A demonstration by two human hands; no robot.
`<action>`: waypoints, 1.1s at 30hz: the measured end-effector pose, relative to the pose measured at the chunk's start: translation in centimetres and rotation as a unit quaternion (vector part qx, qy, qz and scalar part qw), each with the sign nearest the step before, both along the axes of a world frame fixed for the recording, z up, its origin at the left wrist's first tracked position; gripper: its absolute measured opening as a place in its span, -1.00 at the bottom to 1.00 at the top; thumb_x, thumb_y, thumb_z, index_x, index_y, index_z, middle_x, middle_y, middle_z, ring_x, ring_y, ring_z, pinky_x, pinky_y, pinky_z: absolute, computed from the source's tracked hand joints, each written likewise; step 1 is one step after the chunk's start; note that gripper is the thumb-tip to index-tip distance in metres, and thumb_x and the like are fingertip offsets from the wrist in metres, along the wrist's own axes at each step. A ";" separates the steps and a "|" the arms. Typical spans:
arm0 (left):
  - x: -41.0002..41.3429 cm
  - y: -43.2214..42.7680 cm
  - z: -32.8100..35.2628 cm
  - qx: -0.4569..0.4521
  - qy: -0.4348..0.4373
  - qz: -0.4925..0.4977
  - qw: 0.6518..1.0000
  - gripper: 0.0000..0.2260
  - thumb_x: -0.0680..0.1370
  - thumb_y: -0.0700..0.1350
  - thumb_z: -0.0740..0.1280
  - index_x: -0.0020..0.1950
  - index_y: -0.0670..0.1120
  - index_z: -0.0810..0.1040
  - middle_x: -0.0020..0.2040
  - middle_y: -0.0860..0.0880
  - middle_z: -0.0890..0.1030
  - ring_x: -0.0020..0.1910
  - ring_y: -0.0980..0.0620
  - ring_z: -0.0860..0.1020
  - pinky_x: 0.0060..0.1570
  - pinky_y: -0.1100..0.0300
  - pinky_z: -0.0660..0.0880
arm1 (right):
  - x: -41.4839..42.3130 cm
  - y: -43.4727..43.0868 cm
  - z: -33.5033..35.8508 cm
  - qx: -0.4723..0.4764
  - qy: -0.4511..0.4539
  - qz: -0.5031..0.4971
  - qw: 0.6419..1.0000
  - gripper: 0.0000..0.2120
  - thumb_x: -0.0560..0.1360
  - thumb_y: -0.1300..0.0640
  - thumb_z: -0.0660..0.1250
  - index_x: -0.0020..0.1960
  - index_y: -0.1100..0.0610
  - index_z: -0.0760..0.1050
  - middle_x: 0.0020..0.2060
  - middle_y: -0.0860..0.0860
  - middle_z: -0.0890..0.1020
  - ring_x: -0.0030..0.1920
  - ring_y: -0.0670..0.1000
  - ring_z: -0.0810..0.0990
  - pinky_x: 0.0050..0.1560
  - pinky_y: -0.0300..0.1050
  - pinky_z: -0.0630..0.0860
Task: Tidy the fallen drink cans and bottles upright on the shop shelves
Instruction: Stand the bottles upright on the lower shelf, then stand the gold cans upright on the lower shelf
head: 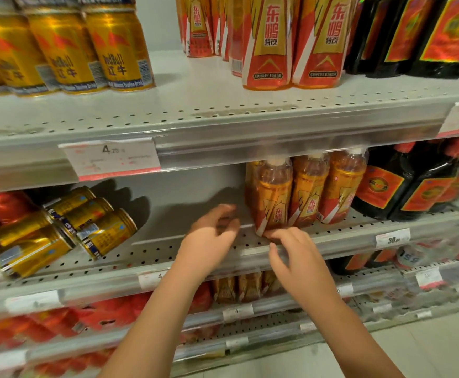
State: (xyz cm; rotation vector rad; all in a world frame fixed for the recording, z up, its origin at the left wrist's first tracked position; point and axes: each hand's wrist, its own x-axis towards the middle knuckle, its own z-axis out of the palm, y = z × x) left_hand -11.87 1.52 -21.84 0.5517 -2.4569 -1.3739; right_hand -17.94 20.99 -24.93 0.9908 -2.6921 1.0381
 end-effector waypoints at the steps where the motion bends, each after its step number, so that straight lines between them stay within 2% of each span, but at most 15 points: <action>1: 1.4 -0.6 -0.1 -0.043 -0.014 0.026 0.999 -0.79 0.61 0.07 0.32 0.24 0.21 0.57 0.06 0.22 0.66 0.04 0.25 0.61 0.06 0.29 0.54 | 0.1 0.2 0.1 0.015 0.003 0.011 1.000 -0.78 0.61 0.08 0.26 0.23 0.05 0.53 0.06 -0.15 0.51 0.18 -0.14 0.43 0.18 -0.16 0.44; 3: 4.3 -2.0 -0.4 -0.141 -0.052 0.062 0.987 -0.81 0.62 0.10 0.27 0.16 0.16 0.62 -0.03 0.18 0.68 -0.06 0.19 0.62 0.00 0.16 0.59 | 0.3 0.6 0.2 0.041 0.015 0.026 0.999 -0.78 0.60 0.11 0.29 0.23 0.04 0.54 0.07 -0.16 0.51 0.19 -0.15 0.43 0.22 -0.18 0.43; 5: 7.2 -3.5 -1.0 -0.201 -0.071 0.080 0.974 -0.77 0.62 0.09 0.25 0.18 0.11 0.64 0.02 0.14 0.68 0.00 0.14 0.61 0.04 0.13 0.56 | 0.8 0.8 0.2 0.041 0.023 0.026 0.999 -0.76 0.58 0.15 0.32 0.24 0.04 0.56 0.07 -0.16 0.52 0.19 -0.16 0.44 0.24 -0.19 0.41; 9: 11.0 -6.7 -1.2 -0.241 -0.072 0.068 0.965 -0.79 0.64 0.07 0.27 0.18 0.09 0.65 0.05 0.16 0.66 0.06 0.14 0.57 0.05 0.20 0.48 | 2.4 0.3 0.2 0.007 0.001 -0.005 1.000 -0.72 0.59 0.16 0.30 0.28 0.03 0.58 0.18 -0.17 0.57 0.30 -0.10 0.48 0.44 -0.09 0.31; 12: 12.8 -9.1 -0.6 -0.257 -0.084 0.066 0.961 -0.79 0.64 0.10 0.28 0.15 0.10 0.65 0.02 0.18 0.65 0.03 0.18 0.55 0.04 0.19 0.50 | 4.2 -0.9 0.4 -0.008 -0.036 -0.015 0.999 -0.73 0.60 0.12 0.29 0.27 -0.02 0.59 0.27 -0.21 0.51 0.41 -0.17 0.37 0.44 -0.11 0.30; 14: 14.1 -10.7 -0.2 -0.241 -0.097 0.063 0.964 -0.81 0.64 0.12 0.28 0.13 0.13 0.65 0.02 0.22 0.63 0.04 0.22 0.55 0.05 0.19 0.51 | 5.5 -2.2 0.6 -0.019 -0.049 -0.007 0.999 -0.75 0.61 0.09 0.27 0.24 -0.09 0.58 0.25 -0.27 0.49 0.40 -0.23 0.34 0.42 -0.14 0.30; 17: 15.8 -12.6 0.1 -0.200 -0.098 0.047 0.974 -0.87 0.63 0.12 0.29 0.04 0.21 0.63 -0.01 0.29 0.63 0.03 0.29 0.55 0.05 0.21 0.53 | 7.4 -5.3 1.5 -0.038 -0.050 0.007 0.998 -0.78 0.60 0.06 0.25 0.18 -0.21 0.50 0.15 -0.41 0.46 0.24 -0.34 0.42 0.22 -0.37 0.35; 21: 17.9 -14.0 0.4 -0.150 -0.036 0.031 0.988 -0.89 0.63 0.07 0.31 0.00 0.21 0.64 -0.02 0.32 0.64 0.04 0.32 0.57 0.03 0.31 0.51 | 9.4 -11.7 2.5 -0.051 -0.081 0.028 0.995 -0.76 0.59 -0.07 0.24 0.25 -0.15 0.48 0.08 -0.34 0.47 0.13 -0.34 0.45 0.05 -0.44 0.35; 23: 18.8 -14.8 0.6 -0.149 0.007 0.043 0.988 -0.90 0.62 0.03 0.33 -0.01 0.20 0.64 -0.01 0.29 0.63 0.06 0.27 0.58 0.02 0.37 0.49 | 10.0 -15.3 3.0 -0.045 -0.108 0.026 0.993 -0.67 0.55 -0.22 0.19 0.27 -0.18 0.41 -0.01 -0.27 0.48 -0.02 -0.42 0.47 -0.23 -0.50 0.38; 25: 19.4 -16.0 0.9 -0.181 0.039 0.067 0.980 -0.91 0.62 0.02 0.33 0.00 0.18 0.63 -0.03 0.23 0.60 0.06 0.22 0.55 0.01 0.35 0.47 | 10.1 -18.6 3.2 -0.037 -0.130 0.027 0.990 -0.55 0.53 -0.29 0.21 0.38 -0.21 0.31 -0.09 -0.18 0.54 -0.25 -0.32 0.55 -0.44 -0.44 0.38; 26: 19.6 -16.8 1.1 -0.198 0.048 0.080 0.976 -0.91 0.62 0.01 0.33 0.02 0.16 0.63 0.01 0.22 0.58 0.07 0.22 0.53 0.03 0.32 0.46 | 10.1 -20.2 3.2 -0.033 -0.144 0.027 0.989 -0.49 0.52 -0.32 0.23 0.42 -0.22 0.26 -0.04 -0.13 0.58 -0.28 -0.25 0.59 -0.43 -0.42 0.38; 27: 19.8 -17.5 1.3 -0.210 0.050 0.092 0.972 -0.89 0.62 0.00 0.32 0.06 0.12 0.64 0.07 0.18 0.57 0.09 0.22 0.52 0.07 0.29 0.46 | 9.9 -21.6 3.1 -0.031 -0.166 0.023 0.985 -0.44 0.51 -0.35 0.25 0.44 -0.22 0.24 0.10 -0.05 0.59 -0.14 -0.21 0.62 -0.28 -0.31 0.49; 28: 19.9 -18.2 1.5 -0.218 0.048 0.101 0.970 -0.86 0.62 -0.02 0.32 0.12 0.08 0.65 0.13 0.14 0.54 0.13 0.22 0.51 0.12 0.25 0.45 | 9.6 -22.8 3.1 -0.032 -0.195 0.015 0.980 -0.39 0.49 -0.38 0.24 0.46 -0.21 0.23 0.28 -0.01 0.52 0.09 -0.08 0.61 -0.07 -0.15 0.56; 30: 20.0 -19.5 2.0 -0.232 0.032 0.114 0.966 -0.79 0.60 -0.06 0.33 0.20 0.02 0.65 0.22 0.08 0.50 0.20 0.13 0.50 0.21 0.15 0.45 | 9.1 -24.9 3.0 -0.016 -0.255 -0.012 0.967 -0.29 0.47 -0.46 0.18 0.51 -0.14 0.23 0.42 0.04 0.42 0.32 0.10 0.50 0.24 0.08 0.49; 33: 20.0 -21.1 2.2 -0.276 0.015 0.153 0.949 -0.73 0.57 -0.07 0.38 0.26 -0.01 0.62 0.26 0.01 0.50 0.28 -0.02 0.46 0.27 0.07 0.40 | 8.7 -26.9 3.2 0.048 -0.279 -0.050 0.958 -0.13 0.39 -0.59 -0.03 0.49 -0.05 0.28 0.34 0.14 0.48 0.30 0.20 0.50 0.22 0.12 0.41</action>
